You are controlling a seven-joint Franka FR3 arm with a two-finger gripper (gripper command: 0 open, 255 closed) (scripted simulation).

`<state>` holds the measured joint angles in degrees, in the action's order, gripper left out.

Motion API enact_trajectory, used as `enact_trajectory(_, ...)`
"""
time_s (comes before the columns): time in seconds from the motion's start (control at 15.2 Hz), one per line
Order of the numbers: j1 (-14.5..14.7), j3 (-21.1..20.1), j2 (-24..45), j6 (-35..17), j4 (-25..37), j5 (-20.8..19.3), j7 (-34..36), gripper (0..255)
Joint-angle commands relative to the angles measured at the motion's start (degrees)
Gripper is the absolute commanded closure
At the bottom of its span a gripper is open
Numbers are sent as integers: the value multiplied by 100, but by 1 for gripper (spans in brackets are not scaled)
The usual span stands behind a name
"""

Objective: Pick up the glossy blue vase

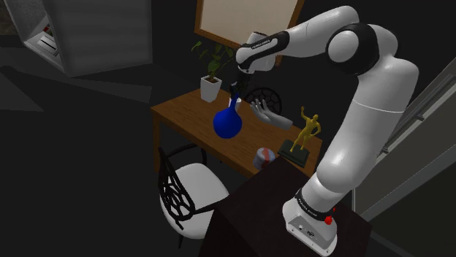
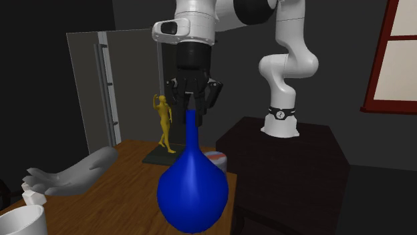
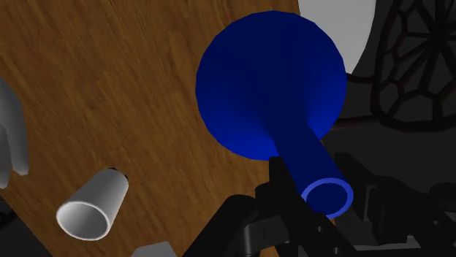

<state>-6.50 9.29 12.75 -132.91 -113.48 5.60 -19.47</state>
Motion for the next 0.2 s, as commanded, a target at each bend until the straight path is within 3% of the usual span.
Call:
enact_trajectory(0.0, 3, 7, -73, 139, 76, -23, 18, 255)
enact_trajectory(0.13, 3, 8, -79, 149, 81, -25, 19, 255)
